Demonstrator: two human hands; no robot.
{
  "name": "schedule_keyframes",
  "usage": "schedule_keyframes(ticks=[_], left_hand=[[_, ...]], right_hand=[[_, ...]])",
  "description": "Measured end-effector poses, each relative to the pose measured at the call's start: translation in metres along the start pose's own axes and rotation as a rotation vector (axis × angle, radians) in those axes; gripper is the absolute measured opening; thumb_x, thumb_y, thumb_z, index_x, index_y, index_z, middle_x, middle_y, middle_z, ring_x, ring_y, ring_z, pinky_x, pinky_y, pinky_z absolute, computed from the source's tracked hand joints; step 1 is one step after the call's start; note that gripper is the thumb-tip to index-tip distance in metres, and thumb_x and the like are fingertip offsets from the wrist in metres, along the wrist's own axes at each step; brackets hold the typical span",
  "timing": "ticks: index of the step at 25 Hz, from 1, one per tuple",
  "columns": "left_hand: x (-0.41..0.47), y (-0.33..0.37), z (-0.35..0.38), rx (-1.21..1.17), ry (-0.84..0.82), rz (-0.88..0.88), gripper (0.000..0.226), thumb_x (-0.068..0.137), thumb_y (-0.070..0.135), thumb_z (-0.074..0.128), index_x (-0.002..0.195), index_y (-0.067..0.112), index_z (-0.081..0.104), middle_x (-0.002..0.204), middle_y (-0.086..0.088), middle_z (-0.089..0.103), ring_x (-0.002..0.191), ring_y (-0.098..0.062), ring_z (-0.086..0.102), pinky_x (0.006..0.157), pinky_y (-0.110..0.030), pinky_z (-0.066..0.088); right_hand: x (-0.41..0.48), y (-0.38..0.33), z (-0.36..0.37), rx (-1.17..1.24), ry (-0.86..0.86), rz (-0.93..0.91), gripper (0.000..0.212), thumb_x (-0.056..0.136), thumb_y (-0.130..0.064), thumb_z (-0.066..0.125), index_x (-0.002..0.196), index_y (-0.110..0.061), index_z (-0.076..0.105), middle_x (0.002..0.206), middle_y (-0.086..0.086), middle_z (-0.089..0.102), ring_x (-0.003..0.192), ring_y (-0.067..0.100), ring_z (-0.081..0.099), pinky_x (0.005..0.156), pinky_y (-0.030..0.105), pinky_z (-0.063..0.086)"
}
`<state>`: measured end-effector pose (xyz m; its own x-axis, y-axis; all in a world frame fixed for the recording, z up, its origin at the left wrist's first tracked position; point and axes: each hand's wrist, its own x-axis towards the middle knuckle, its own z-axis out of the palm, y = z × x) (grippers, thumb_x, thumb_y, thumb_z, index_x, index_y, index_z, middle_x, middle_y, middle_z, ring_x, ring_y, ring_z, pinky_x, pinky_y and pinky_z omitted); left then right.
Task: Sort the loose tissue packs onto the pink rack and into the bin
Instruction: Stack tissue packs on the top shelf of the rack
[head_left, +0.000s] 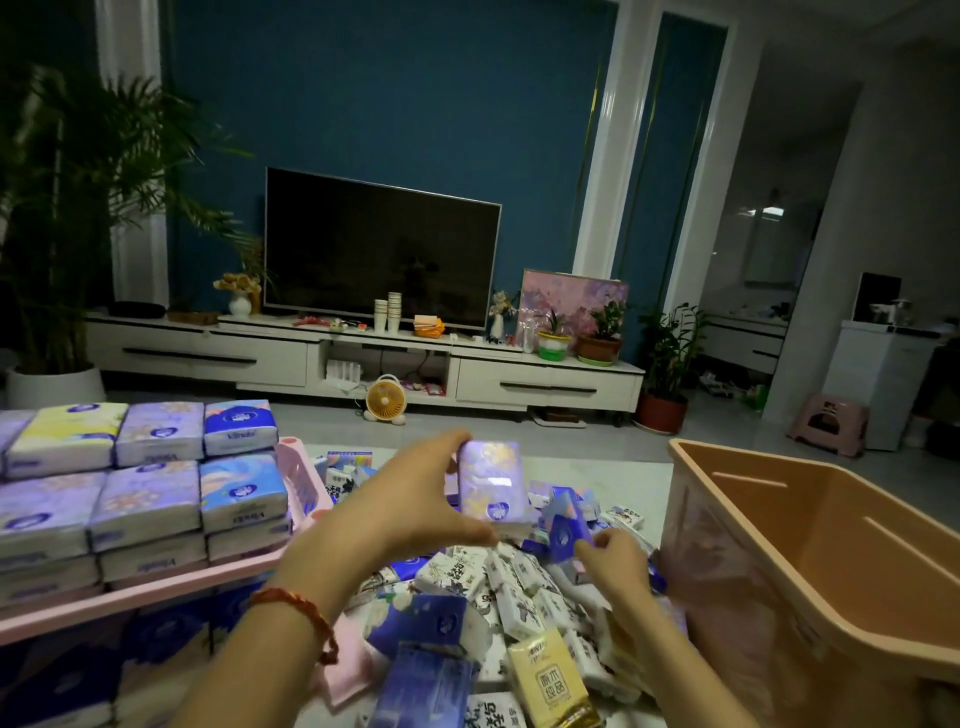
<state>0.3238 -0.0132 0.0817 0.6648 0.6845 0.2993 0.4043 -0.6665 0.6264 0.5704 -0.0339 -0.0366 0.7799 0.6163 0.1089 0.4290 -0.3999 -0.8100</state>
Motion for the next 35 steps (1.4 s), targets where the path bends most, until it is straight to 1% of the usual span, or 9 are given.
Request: schedule_keyframes(ticks=[5, 7, 10, 13, 16, 20, 27, 31, 35], left_hand=[[-0.026, -0.011, -0.066, 0.098, 0.215, -0.060, 0.081, 0.064, 0.036, 0.081, 0.133, 0.026, 0.041, 0.122, 0.011, 0.047, 0.110, -0.007, 0.047, 0.089, -0.019, 0.036], [-0.043, -0.027, -0.100, 0.164, 0.271, -0.148, 0.061, 0.062, 0.036, 0.082, 0.116, 0.026, 0.054, 0.112, 0.007, 0.054, 0.101, -0.010, 0.054, 0.086, -0.023, 0.043], [-0.089, -0.056, -0.156, 0.252, 0.268, -0.326, 0.045, 0.056, 0.037, 0.085, 0.092, 0.027, 0.059, 0.094, 0.004, 0.063, 0.081, -0.011, 0.058, 0.078, -0.029, 0.049], [-0.132, -0.082, -0.197, 0.262, 0.241, -0.492, 0.067, 0.037, 0.048, 0.078, 0.096, 0.018, 0.063, 0.090, 0.004, 0.067, 0.074, -0.009, 0.058, 0.076, -0.028, 0.050], [-0.154, -0.097, -0.212, 0.263, 0.247, -0.545, 0.056, 0.037, 0.044, 0.074, 0.088, 0.023, 0.062, 0.083, 0.010, 0.066, 0.073, -0.007, 0.058, 0.077, -0.027, 0.050], [-0.156, -0.108, -0.213, 0.215, 0.185, -0.556, 0.037, 0.058, 0.024, 0.085, 0.086, 0.029, 0.061, 0.090, 0.008, 0.067, 0.080, -0.008, 0.060, 0.078, -0.020, 0.049], [-0.156, -0.124, -0.215, 0.193, 0.081, -0.624, 0.062, 0.041, 0.046, 0.069, 0.097, 0.019, 0.070, 0.096, 0.003, 0.073, 0.096, -0.022, 0.067, 0.091, -0.039, 0.050], [-0.156, -0.123, -0.214, 0.144, 0.064, -0.623, 0.038, 0.062, 0.031, 0.072, 0.098, 0.019, 0.071, 0.093, -0.001, 0.074, 0.071, -0.011, 0.061, 0.065, -0.022, 0.045], [-0.154, -0.124, -0.214, 0.151, 0.086, -0.644, 0.026, 0.076, 0.023, 0.072, 0.102, 0.019, 0.069, 0.095, -0.002, 0.073, 0.068, -0.009, 0.055, 0.061, -0.019, 0.040]], right_hand=[[-0.034, -0.105, -0.014, 0.391, -0.052, -0.262, 0.014, 0.089, -0.018, 0.060, 0.100, -0.011, 0.058, 0.091, 0.004, 0.062, 0.083, 0.019, 0.058, 0.069, 0.030, 0.048], [-0.065, -0.150, -0.007, 0.545, -0.203, -0.366, 0.004, 0.089, -0.014, 0.059, 0.092, -0.013, 0.058, 0.083, 0.002, 0.062, 0.073, 0.016, 0.058, 0.063, 0.024, 0.049], [-0.116, -0.197, 0.015, 0.639, -0.432, -0.462, 0.012, 0.083, 0.001, 0.062, 0.080, -0.011, 0.062, 0.064, 0.004, 0.062, 0.053, 0.014, 0.053, 0.045, 0.014, 0.045], [-0.157, -0.225, 0.046, 0.625, -0.593, -0.494, 0.016, 0.080, 0.006, 0.063, 0.075, -0.009, 0.062, 0.052, 0.002, 0.061, 0.040, 0.008, 0.050, 0.040, 0.015, 0.042], [-0.182, -0.243, 0.071, 0.614, -0.630, -0.518, 0.011, 0.080, 0.001, 0.065, 0.077, -0.009, 0.061, 0.057, 0.006, 0.061, 0.041, 0.012, 0.051, 0.043, 0.023, 0.043], [-0.198, -0.249, 0.094, 0.356, -0.421, -0.621, 0.005, 0.076, -0.019, 0.066, 0.077, -0.019, 0.061, 0.070, 0.000, 0.066, 0.065, 0.017, 0.061, 0.059, 0.026, 0.044], [-0.208, -0.254, 0.094, -0.083, -0.377, -0.807, 0.023, 0.087, -0.050, 0.050, 0.088, -0.027, 0.056, 0.095, -0.007, 0.061, 0.094, 0.015, 0.056, 0.076, 0.028, 0.044], [-0.212, -0.255, 0.095, -0.043, -0.493, -0.873, 0.023, 0.085, -0.047, 0.055, 0.098, -0.028, 0.058, 0.099, -0.009, 0.060, 0.090, 0.009, 0.055, 0.074, 0.026, 0.044], [-0.211, -0.256, 0.098, -0.037, -0.518, -0.949, 0.027, 0.086, -0.044, 0.057, 0.108, -0.030, 0.060, 0.104, -0.011, 0.061, 0.082, 0.002, 0.050, 0.063, 0.011, 0.037]])
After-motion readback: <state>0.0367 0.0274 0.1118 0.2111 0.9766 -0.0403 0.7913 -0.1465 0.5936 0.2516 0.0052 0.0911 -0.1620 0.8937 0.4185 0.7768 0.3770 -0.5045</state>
